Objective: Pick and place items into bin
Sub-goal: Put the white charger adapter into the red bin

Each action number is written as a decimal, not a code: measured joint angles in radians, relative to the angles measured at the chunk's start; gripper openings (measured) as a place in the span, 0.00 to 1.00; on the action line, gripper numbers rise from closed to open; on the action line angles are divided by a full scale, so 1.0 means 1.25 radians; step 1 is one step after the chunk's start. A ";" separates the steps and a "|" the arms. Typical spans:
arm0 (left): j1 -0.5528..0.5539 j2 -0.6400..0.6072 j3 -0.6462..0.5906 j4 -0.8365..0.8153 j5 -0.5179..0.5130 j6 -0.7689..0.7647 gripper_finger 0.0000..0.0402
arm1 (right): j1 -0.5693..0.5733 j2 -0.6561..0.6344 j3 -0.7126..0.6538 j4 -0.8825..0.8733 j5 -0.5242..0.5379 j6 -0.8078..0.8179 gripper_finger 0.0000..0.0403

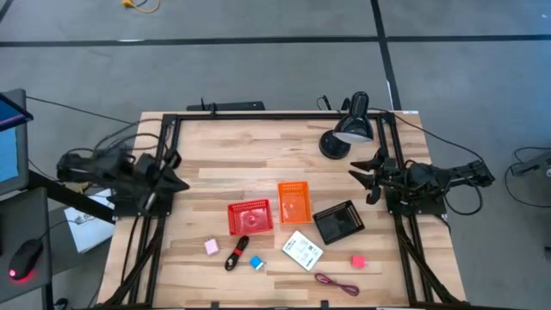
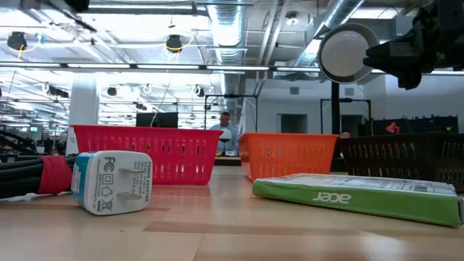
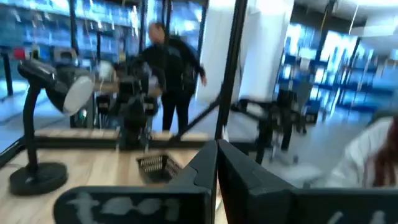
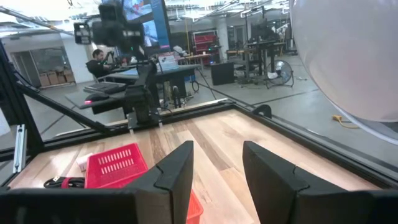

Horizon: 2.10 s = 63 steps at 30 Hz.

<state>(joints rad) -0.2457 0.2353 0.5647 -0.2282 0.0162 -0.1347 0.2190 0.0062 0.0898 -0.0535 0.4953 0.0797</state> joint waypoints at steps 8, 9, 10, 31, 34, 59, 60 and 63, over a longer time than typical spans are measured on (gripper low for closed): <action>-0.020 0.301 0.203 -0.270 -0.039 0.066 0.00 | 0.000 0.000 0.000 0.000 0.000 0.000 0.33; -0.021 0.339 0.219 -0.302 -0.044 0.073 0.01 | 0.000 0.000 0.000 0.000 0.000 0.000 0.33; -0.020 0.376 0.233 -0.334 -0.060 0.074 0.01 | 0.000 0.000 0.000 0.000 0.000 0.000 0.33; -0.046 0.796 0.411 -0.379 0.065 0.345 0.39 | 0.000 0.000 0.000 0.000 0.000 0.000 0.33; -0.067 0.804 0.415 -0.459 0.118 0.291 0.39 | 0.000 0.000 0.000 0.000 0.000 0.000 0.33; -0.235 0.808 0.212 -0.458 0.038 -0.009 0.31 | 0.000 0.000 0.000 0.000 0.000 0.000 0.33; -0.235 0.808 0.212 -0.451 0.030 0.018 0.31 | 0.000 0.000 0.000 0.000 0.000 0.000 0.33; -0.235 0.808 0.212 -0.424 0.020 0.117 0.31 | 0.000 0.000 0.000 0.000 0.000 0.000 0.33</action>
<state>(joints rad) -0.5396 1.2457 0.8291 -0.7585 0.0412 0.0113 0.2188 0.0063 0.0899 -0.0532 0.4950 0.0795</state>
